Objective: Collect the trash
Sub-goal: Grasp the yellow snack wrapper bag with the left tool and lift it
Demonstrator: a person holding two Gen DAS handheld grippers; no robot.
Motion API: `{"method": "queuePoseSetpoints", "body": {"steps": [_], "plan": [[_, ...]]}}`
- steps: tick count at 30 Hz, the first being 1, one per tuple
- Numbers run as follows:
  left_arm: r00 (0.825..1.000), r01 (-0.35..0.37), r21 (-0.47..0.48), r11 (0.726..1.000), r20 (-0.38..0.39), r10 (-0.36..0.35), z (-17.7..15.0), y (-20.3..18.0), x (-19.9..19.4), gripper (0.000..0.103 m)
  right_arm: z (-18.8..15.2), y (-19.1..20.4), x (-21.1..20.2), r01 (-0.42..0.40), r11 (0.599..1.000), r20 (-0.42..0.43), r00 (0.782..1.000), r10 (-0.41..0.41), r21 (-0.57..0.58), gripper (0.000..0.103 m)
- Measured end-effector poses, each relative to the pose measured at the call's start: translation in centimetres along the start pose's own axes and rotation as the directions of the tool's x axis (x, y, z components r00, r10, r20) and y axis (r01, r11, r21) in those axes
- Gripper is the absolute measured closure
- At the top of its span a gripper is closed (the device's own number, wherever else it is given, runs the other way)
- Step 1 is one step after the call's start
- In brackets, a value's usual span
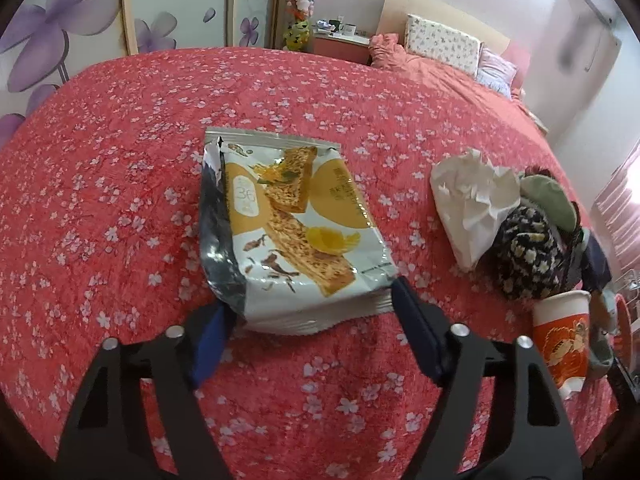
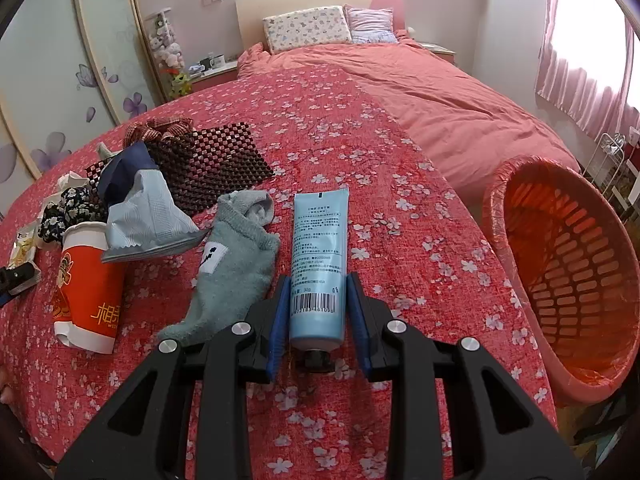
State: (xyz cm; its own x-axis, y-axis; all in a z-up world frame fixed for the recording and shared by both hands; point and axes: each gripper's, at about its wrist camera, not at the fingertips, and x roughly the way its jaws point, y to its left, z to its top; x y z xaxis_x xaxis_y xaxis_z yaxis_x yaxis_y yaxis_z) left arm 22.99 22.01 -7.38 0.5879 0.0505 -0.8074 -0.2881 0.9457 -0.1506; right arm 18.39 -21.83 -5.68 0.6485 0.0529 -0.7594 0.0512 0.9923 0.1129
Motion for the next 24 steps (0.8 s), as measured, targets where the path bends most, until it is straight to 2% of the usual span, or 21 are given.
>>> {"method": "queuePoseSetpoints", "body": {"steps": [3, 4, 5, 7, 15, 17, 21, 23, 24], "plan": [[1.000, 0.019, -0.012, 1.000, 0.008, -0.018, 0.1, 0.4, 0.0, 0.028, 0.0, 0.1, -0.1, 0.001, 1.000, 0.000, 1.000, -0.001, 0.001, 0.074], [1.000, 0.022, -0.024, 0.999, 0.006, -0.022, 0.1, 0.8, 0.0, 0.015, -0.1, 0.2, -0.1, 0.002, 1.000, 0.001, 1.000, -0.002, -0.001, 0.074], [1.000, 0.023, -0.039, 0.999, 0.005, -0.022, 0.0, 1.0, 0.0, 0.010, -0.1, 0.0, -0.1, 0.000, 1.000, 0.001, 1.000, 0.000, 0.000, 0.074], [0.999, 0.048, -0.064, 0.997, 0.009, -0.048, 0.0, 1.0, -0.3, 0.010, -0.1, -0.1, -0.1, 0.000, 1.000, 0.002, 1.000, 0.000, -0.001, 0.074], [0.998, 0.052, -0.080, 0.995, 0.040, -0.049, 0.3, 2.4, -1.3, 0.013, -0.2, -0.1, -0.1, 0.001, 1.000, 0.005, 1.000, -0.001, -0.005, 0.074], [0.998, 0.054, -0.084, 0.995, 0.030, -0.051, 0.6, 2.6, -1.2, 0.032, -0.2, 0.0, -0.1, 0.004, 1.000, 0.007, 1.000, -0.004, -0.007, 0.074], [0.999, 0.051, -0.084, 0.995, 0.024, -0.049, 0.8, 2.3, -0.6, 0.056, -0.4, 0.2, -0.1, 0.006, 1.000, 0.010, 1.000, -0.006, -0.018, 0.074], [0.998, 0.051, -0.076, 0.996, 0.033, -0.048, 0.8, 2.2, -0.8, 0.076, -0.4, 0.2, -0.2, 0.002, 1.000, 0.011, 1.000, -0.002, -0.018, 0.074], [0.998, 0.056, -0.075, 0.996, 0.034, -0.053, 0.8, 2.3, -0.9, 0.083, -0.5, 0.1, -0.2, 0.000, 1.000, 0.012, 1.000, 0.001, -0.017, 0.074]]}}
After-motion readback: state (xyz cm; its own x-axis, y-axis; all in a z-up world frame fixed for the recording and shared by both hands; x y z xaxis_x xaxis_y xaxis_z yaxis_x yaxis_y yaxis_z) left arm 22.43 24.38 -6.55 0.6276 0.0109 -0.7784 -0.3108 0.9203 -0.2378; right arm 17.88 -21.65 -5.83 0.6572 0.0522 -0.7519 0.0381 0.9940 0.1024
